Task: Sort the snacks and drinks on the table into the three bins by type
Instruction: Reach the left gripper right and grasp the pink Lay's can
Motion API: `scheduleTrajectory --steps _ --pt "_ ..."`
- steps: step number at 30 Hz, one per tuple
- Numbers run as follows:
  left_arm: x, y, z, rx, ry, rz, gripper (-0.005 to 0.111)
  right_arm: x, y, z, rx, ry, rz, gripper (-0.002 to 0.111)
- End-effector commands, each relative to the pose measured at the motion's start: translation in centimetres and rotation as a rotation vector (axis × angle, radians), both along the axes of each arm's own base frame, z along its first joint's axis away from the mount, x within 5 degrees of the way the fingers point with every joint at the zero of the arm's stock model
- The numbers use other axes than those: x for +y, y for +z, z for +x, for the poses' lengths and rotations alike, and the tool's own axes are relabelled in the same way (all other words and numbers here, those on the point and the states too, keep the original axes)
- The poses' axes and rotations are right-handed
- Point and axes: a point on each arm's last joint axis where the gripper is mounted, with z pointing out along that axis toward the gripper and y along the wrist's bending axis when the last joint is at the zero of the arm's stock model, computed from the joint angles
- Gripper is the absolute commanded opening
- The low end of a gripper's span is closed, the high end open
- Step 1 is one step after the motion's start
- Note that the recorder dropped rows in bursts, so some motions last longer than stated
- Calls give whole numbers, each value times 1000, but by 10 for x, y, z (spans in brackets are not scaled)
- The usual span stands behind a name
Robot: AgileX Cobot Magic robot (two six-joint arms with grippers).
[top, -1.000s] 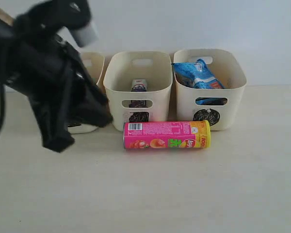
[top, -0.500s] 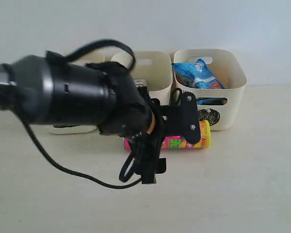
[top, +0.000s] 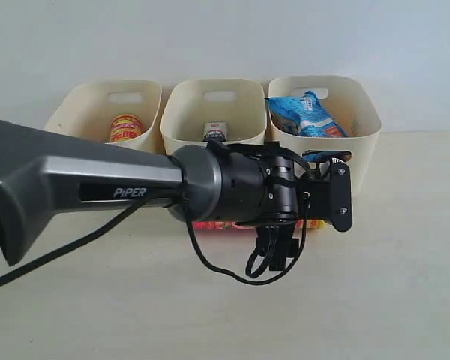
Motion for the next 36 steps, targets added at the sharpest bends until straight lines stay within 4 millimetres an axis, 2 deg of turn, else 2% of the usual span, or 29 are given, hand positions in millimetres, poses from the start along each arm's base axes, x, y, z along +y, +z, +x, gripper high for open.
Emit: scheduleTrajectory --steps 1,11,18,20,25,28,36 --pt "-7 -6 7 -12 6 -9 81 0 1 0 -15 1 -3 0" --pt "1 -24 27 -4 67 19 80 0 1 0 -15 1 -3 0" --pt "-3 -40 27 10 34 12 79 0 1 0 -15 1 -3 0" --pt "-3 -41 27 10 36 20 67 0 1 0 -15 1 -3 0" --pt "-2 -41 25 4 47 53 24 0 1 0 -15 1 -3 0" --pt "-5 -38 19 -32 37 111 4 0 1 0 -15 1 -3 0" --pt "-21 -14 -3 -82 5 126 4 0 1 0 -15 0 -1 0"
